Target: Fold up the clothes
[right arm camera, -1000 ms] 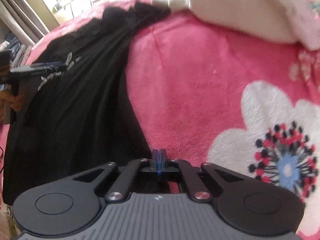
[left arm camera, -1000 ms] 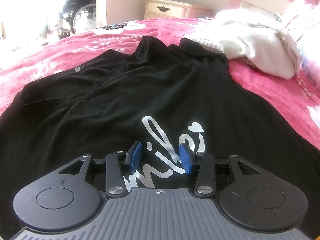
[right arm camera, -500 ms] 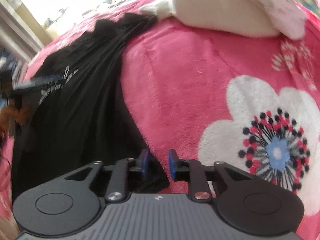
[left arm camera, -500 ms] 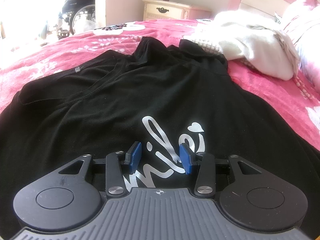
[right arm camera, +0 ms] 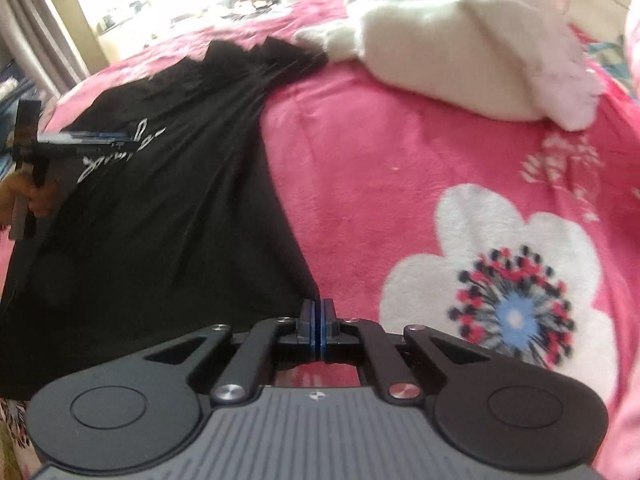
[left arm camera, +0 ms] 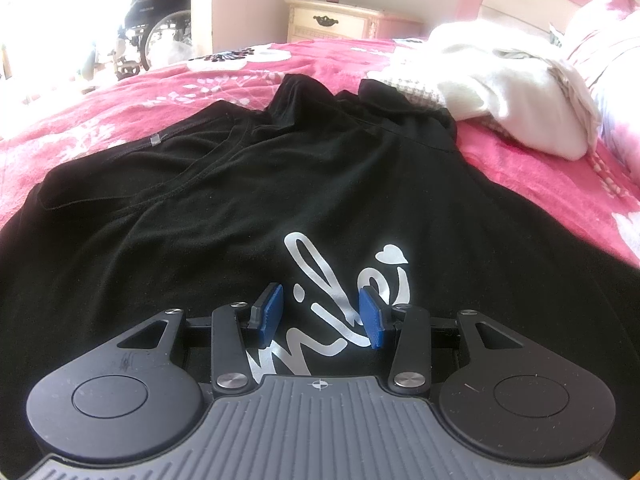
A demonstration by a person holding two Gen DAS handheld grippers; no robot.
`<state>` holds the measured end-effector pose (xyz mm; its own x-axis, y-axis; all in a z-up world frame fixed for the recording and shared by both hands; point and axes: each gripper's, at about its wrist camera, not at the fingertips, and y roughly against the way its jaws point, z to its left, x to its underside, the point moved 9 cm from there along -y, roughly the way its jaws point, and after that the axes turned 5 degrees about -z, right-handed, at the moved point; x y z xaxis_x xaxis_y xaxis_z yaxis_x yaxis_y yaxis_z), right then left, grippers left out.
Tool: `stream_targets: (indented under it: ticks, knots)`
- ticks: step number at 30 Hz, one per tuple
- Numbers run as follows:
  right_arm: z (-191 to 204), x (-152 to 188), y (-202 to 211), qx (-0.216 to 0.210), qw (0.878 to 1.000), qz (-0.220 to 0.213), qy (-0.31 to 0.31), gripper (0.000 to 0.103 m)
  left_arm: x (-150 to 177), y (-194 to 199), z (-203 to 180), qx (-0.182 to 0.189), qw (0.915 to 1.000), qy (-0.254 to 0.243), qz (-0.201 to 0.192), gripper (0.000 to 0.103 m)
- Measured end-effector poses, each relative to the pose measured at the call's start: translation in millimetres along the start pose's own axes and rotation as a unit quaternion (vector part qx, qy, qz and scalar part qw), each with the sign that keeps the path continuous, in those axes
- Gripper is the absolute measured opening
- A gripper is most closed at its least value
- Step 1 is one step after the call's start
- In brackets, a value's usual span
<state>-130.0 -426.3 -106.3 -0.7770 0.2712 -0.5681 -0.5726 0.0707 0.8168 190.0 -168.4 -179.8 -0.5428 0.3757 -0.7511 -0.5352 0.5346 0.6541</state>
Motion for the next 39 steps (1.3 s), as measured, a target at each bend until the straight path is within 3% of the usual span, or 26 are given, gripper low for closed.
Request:
stream_targets:
  ticks: [5, 13, 15, 19, 22, 24, 26, 27, 31, 32, 34, 39]
  knots:
    - [-5, 8, 13, 0.025, 0.999, -0.007, -0.026, 0.002, 0, 0, 1, 0.001, 1.0000, 0.001, -0.001, 0.042]
    - [-5, -15, 56, 0.042, 0.995, -0.085, -0.043, 0.001, 0, 1, 2, 0.003, 1.0000, 0.003, -0.003, 0.042]
    - [-8, -13, 53, 0.046, 0.995, -0.078, -0.046, 0.001, 1, 1, 1, 0.003, 1.0000, 0.001, -0.005, 0.042]
    - [-30, 22, -4, 0.061, 0.997, 0.004, -0.038, 0.001, 1, 0, 2, 0.005, 1.0000, 0.000, -0.006, 0.042]
    - [-37, 38, -36, 0.070, 0.997, 0.036, -0.028, 0.004, 0, 0, 1, 0.004, 1.0000, -0.002, -0.003, 0.042]
    - [-39, 38, -40, 0.069, 0.996, 0.042, -0.033, 0.009, -1, 1, 1, 0.003, 1.0000, -0.004, -0.002, 0.043]
    - [-42, 32, -36, 0.066, 0.996, 0.044, -0.042, 0.026, -3, 2, 1, 0.003, 1.0000, -0.005, -0.001, 0.043]
    - [-45, 30, -29, 0.071, 0.996, 0.035, -0.043, 0.041, -6, 6, 2, 0.002, 1.0000, -0.002, -0.006, 0.043]
    - [-60, 18, 4, 0.097, 0.993, -0.019, -0.070, 0.042, -17, 43, 0, 0.017, 0.9993, 0.001, -0.032, 0.043]
    - [-58, 12, 9, 0.088, 0.992, -0.033, -0.082, 0.042, -18, 56, -3, 0.026, 0.9990, -0.002, -0.037, 0.044]
    - [-44, 0, 14, 0.059, 0.993, -0.052, -0.088, 0.039, 11, 73, -18, 0.054, 0.9985, -0.013, -0.003, 0.046]
    - [48, -28, -12, -0.042, 0.997, -0.056, 0.025, 0.038, 84, 120, -56, 0.123, 0.9880, -0.039, 0.084, 0.046]
